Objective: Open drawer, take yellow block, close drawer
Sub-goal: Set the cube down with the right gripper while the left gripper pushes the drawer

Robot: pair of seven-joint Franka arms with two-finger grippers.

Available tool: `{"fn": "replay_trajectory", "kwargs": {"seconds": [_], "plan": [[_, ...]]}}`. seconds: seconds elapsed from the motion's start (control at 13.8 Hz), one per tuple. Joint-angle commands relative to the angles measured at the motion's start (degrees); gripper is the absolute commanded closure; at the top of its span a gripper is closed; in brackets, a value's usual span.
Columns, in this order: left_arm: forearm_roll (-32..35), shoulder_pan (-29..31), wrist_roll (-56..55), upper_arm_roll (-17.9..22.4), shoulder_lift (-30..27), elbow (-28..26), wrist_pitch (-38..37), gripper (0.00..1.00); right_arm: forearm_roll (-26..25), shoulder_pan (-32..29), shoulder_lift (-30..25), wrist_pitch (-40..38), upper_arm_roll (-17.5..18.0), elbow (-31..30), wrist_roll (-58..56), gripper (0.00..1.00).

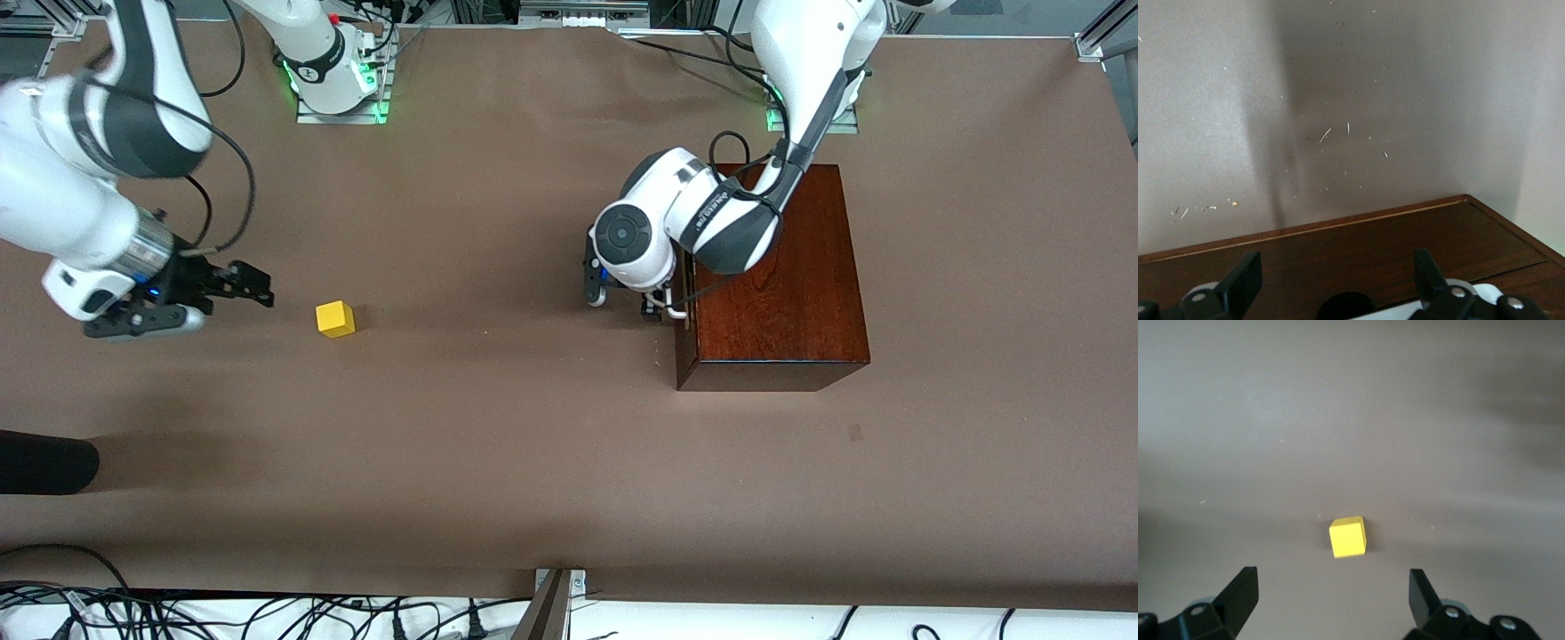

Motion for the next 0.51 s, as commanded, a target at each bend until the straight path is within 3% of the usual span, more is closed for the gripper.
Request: {"fn": "replay_trajectory", "kwargs": {"seconds": [0.0, 0.15, 0.29, 0.44], "plan": [[1.61, 0.50, 3.02, 0.20, -1.59, -1.37, -1.18, 0.00, -0.11, -0.21, 0.36, -10.63, -0.66, 10.95, 0.53, 0.00], [0.83, 0.42, 2.68, -0.15, -1.76, -0.75, -0.83, 0.00, -0.46, -0.21, 0.36, -15.66, -0.75, 15.63, 0.62, 0.00], [-0.40, 0.07, 1.53, -0.59, -3.07, 0.82, -0.48, 0.00, -0.81, -0.12, 0.19, -17.34, -0.84, 16.26, 0.62, 0.00], [-7.31, 0.41, -1.88, -0.59, -5.62, 1.88, -0.56, 0.00, -2.56, 0.14, -0.78, -20.67, -0.32, 17.58, 2.01, 0.00]]}}
